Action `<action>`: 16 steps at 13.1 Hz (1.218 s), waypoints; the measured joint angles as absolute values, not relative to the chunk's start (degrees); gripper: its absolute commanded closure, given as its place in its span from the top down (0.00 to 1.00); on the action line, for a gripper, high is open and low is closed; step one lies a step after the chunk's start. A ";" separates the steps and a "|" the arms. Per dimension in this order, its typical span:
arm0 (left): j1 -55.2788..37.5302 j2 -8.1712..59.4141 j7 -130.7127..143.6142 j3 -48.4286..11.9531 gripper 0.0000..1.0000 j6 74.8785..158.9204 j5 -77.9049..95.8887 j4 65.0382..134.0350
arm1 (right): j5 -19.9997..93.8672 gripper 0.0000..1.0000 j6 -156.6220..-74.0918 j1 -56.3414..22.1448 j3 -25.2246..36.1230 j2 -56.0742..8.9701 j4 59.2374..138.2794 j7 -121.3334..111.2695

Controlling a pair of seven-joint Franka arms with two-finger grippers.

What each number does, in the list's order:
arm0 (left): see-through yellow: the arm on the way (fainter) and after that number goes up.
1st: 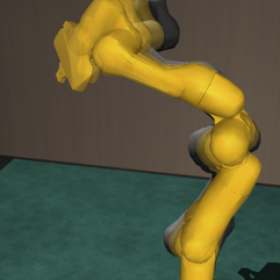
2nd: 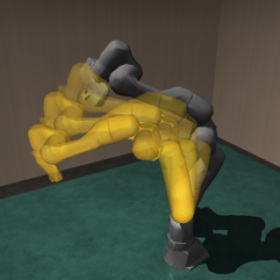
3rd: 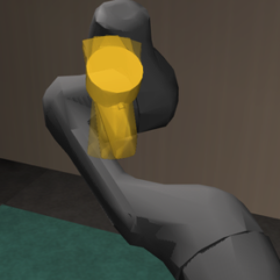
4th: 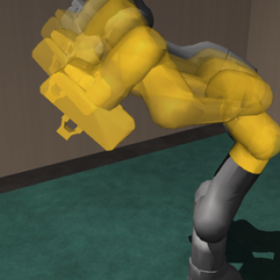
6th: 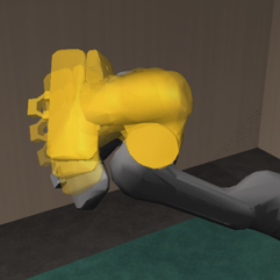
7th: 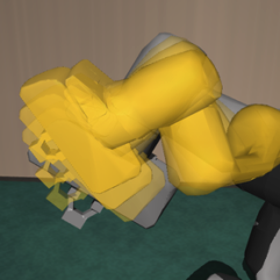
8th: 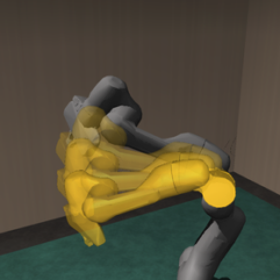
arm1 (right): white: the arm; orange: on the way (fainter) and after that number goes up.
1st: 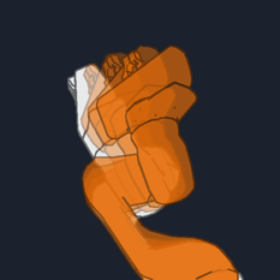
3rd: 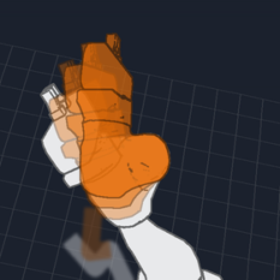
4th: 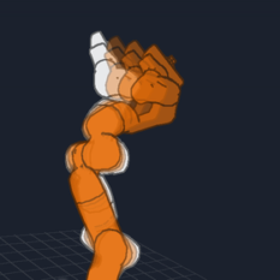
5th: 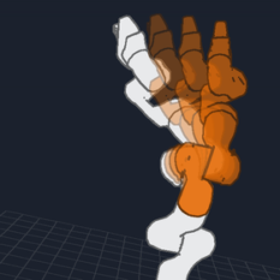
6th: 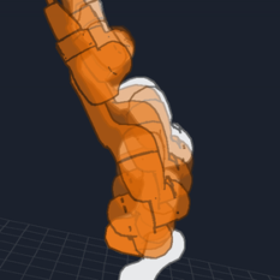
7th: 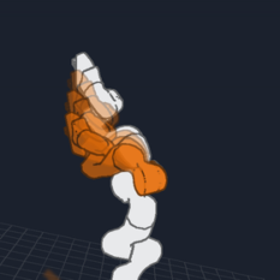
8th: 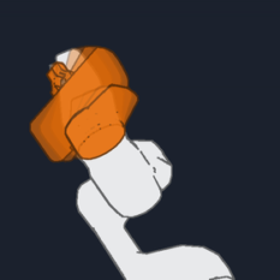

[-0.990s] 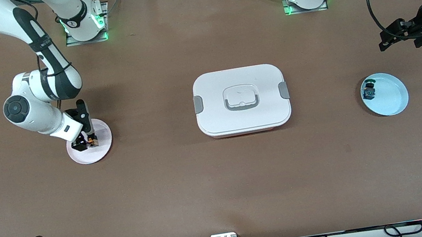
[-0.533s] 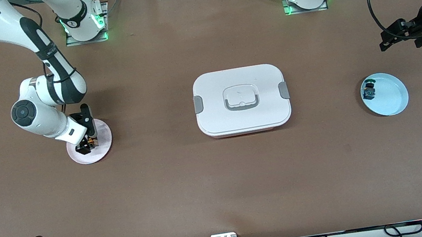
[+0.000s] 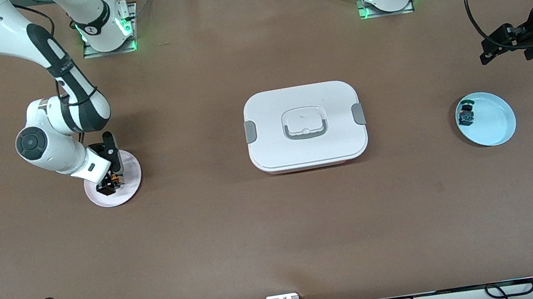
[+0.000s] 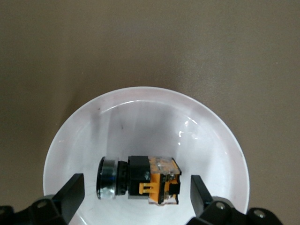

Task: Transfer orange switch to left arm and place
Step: 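Close the right gripper on the orange switch, then lift the orange switch out of the white dish with the right gripper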

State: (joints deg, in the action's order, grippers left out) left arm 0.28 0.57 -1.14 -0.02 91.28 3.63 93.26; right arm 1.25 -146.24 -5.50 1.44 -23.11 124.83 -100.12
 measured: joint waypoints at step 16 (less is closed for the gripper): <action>0.35 0.57 -1.14 -0.02 1.00 91.28 3.63 93.25 | 1.25 0.01 -145.94 -5.49 1.44 -24.08 121.85 -100.13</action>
State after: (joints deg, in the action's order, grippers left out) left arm 0.35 0.57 -1.14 -0.02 91.28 3.63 93.25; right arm 1.25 -145.94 -5.49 1.44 -24.08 121.85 -100.13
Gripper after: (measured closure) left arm 0.000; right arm 0.282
